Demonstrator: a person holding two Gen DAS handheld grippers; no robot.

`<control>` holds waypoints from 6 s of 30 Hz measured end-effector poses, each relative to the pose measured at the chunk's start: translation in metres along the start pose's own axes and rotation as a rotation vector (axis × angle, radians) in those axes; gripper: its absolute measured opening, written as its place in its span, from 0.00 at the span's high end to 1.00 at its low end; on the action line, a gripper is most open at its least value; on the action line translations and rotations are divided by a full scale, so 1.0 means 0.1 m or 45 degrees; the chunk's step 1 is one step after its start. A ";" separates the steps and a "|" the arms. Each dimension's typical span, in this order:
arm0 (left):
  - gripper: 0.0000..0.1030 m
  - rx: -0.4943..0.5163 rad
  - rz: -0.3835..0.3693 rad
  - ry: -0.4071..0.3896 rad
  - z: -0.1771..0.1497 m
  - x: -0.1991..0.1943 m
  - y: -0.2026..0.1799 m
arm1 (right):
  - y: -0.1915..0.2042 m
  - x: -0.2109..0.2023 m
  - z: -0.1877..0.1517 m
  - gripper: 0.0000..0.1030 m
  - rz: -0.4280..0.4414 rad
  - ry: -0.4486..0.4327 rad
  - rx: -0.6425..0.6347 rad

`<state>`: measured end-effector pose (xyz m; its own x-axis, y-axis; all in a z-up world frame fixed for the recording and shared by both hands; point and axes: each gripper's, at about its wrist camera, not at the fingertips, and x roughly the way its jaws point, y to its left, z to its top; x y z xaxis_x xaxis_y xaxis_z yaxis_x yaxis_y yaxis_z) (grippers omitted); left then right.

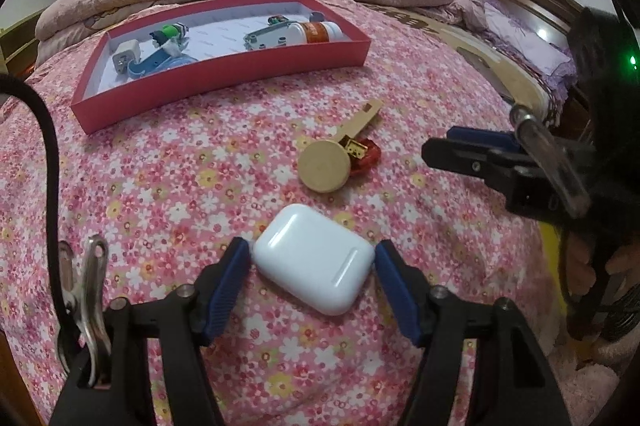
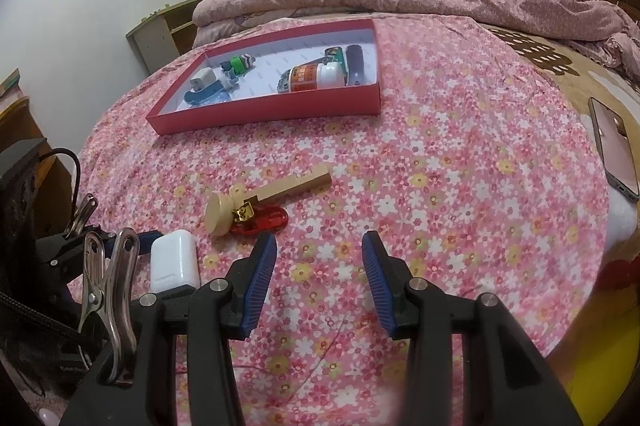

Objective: Organize rigid objects
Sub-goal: 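Grasp the white earbuds case with the left gripper and lift it, then grasp the round wooden disc with the right gripper while left gripper holds the case, then carry the earbuds case and wooden disc over the tray and lower them, then open both grippers to release case and disc into the tray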

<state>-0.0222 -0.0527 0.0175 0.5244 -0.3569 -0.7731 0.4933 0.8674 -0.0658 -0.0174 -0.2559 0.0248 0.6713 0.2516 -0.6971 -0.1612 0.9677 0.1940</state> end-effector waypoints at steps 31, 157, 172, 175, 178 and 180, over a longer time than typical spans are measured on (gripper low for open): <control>0.37 -0.360 0.321 -0.116 -0.17 -0.28 1.04 | 0.91 0.42 0.11 0.56 0.226 0.088 -0.335; 0.29 -0.459 0.237 -0.081 2.18 1.10 1.57 | -0.09 1.63 1.99 0.62 -0.002 -0.046 -0.074; 0.29 -0.460 0.236 -0.193 2.06 0.54 1.46 | -0.06 1.07 1.96 0.48 0.056 -0.155 -0.073; 0.29 -0.453 0.235 -0.202 1.97 0.39 1.39 | -0.05 0.88 1.85 0.48 0.049 -0.167 -0.066; 0.29 -0.450 0.229 -0.213 1.84 0.24 1.32 | -0.03 0.75 1.73 0.48 0.041 -0.164 -0.062; 0.29 -0.447 0.227 -0.212 1.75 0.16 1.27 | -0.02 0.67 1.62 0.48 0.034 -0.158 -0.061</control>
<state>0.1706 -0.0088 0.1071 0.6993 -0.2166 -0.6812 0.1336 0.9758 -0.1731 0.1447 -0.2437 0.0896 0.7500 0.2762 -0.6010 -0.2129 0.9611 0.1760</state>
